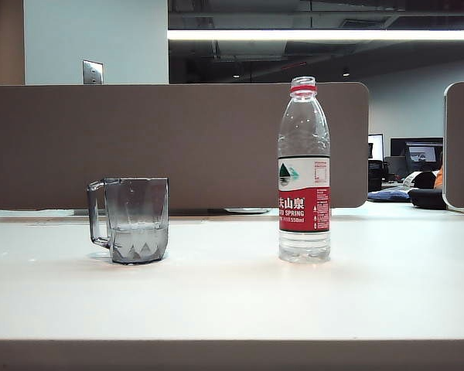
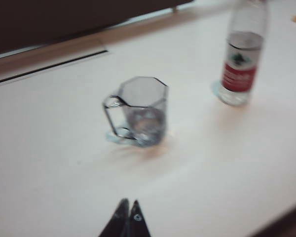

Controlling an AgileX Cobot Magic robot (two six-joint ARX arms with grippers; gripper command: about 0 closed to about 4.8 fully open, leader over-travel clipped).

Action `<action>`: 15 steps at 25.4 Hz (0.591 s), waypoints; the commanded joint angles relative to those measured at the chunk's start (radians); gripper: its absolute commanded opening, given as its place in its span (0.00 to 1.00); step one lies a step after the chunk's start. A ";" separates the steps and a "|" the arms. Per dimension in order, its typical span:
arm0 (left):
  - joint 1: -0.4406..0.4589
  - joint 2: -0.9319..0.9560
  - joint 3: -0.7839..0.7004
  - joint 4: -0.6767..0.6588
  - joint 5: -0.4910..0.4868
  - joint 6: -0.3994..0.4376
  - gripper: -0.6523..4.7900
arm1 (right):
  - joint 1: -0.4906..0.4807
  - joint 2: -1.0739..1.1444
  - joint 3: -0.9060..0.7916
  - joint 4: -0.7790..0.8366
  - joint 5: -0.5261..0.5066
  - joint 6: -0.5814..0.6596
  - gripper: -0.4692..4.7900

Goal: Pick up the mineral water bottle on the table and pour water into the mug until it's half full.

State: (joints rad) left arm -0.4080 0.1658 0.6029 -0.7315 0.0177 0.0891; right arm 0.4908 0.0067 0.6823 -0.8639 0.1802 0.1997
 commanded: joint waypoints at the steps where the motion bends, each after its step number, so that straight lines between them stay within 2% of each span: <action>1: 0.001 0.000 -0.064 0.153 -0.040 0.010 0.11 | 0.000 -0.007 -0.018 0.103 0.053 0.010 0.36; 3: 0.001 -0.006 -0.115 0.244 0.002 0.015 0.11 | 0.000 -0.006 -0.051 0.175 0.064 0.010 0.34; 5: 0.002 -0.010 -0.194 0.377 0.059 0.015 0.11 | 0.000 -0.006 -0.135 0.342 0.061 0.010 0.14; 6: 0.001 -0.010 -0.251 0.461 0.058 0.007 0.11 | 0.000 -0.006 -0.187 0.426 0.062 0.009 0.08; 9: 0.002 -0.010 -0.377 0.635 0.058 -0.014 0.11 | 0.000 -0.006 -0.336 0.576 0.065 0.009 0.08; 15: 0.002 -0.010 -0.554 0.875 0.053 -0.086 0.11 | -0.001 -0.006 -0.528 0.662 0.079 -0.075 0.08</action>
State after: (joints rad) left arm -0.4072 0.1570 0.0586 0.0834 0.0685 0.0273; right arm 0.4904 0.0021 0.1726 -0.2584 0.2550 0.1390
